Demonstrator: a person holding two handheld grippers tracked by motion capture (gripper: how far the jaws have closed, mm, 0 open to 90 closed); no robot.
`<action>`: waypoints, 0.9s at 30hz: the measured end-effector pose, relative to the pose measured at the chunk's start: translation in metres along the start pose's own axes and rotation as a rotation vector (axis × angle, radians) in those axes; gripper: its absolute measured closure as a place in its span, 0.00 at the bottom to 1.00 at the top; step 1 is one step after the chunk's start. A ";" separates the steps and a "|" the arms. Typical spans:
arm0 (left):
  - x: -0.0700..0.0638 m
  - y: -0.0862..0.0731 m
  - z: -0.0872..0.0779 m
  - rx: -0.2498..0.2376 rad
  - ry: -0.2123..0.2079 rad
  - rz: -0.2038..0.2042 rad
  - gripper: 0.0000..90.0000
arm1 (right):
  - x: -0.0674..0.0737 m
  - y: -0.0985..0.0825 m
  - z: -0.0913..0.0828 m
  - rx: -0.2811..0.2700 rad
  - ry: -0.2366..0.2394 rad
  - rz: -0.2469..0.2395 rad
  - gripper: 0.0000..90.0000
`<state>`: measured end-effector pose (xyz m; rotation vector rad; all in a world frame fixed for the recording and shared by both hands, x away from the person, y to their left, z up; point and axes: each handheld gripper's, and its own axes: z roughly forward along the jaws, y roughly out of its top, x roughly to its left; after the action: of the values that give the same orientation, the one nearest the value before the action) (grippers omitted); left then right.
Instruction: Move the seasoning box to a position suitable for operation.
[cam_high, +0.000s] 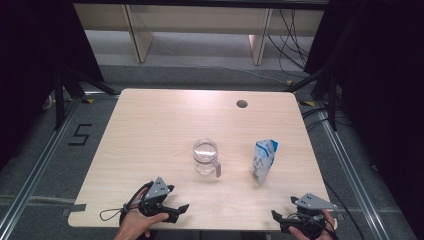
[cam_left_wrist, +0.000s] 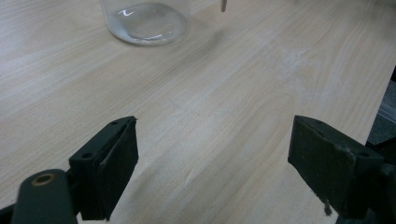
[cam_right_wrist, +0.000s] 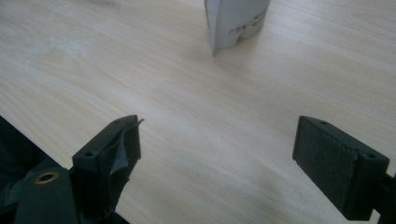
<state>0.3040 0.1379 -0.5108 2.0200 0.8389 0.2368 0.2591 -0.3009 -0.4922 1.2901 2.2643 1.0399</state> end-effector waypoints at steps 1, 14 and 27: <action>0.000 0.000 0.000 0.000 0.000 0.000 0.17 | 0.000 0.000 0.000 0.000 0.000 0.000 0.18; -0.004 0.011 -0.004 -0.037 0.001 0.018 0.17 | 0.000 0.000 0.005 0.000 -0.004 -0.011 0.18; -0.027 0.049 0.010 -0.105 -0.030 0.104 0.71 | -0.003 -0.001 0.005 0.011 -0.006 -0.028 0.20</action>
<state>0.3109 0.0963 -0.4728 1.9663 0.6892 0.3027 0.2631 -0.3015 -0.4971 1.2605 2.2796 1.0137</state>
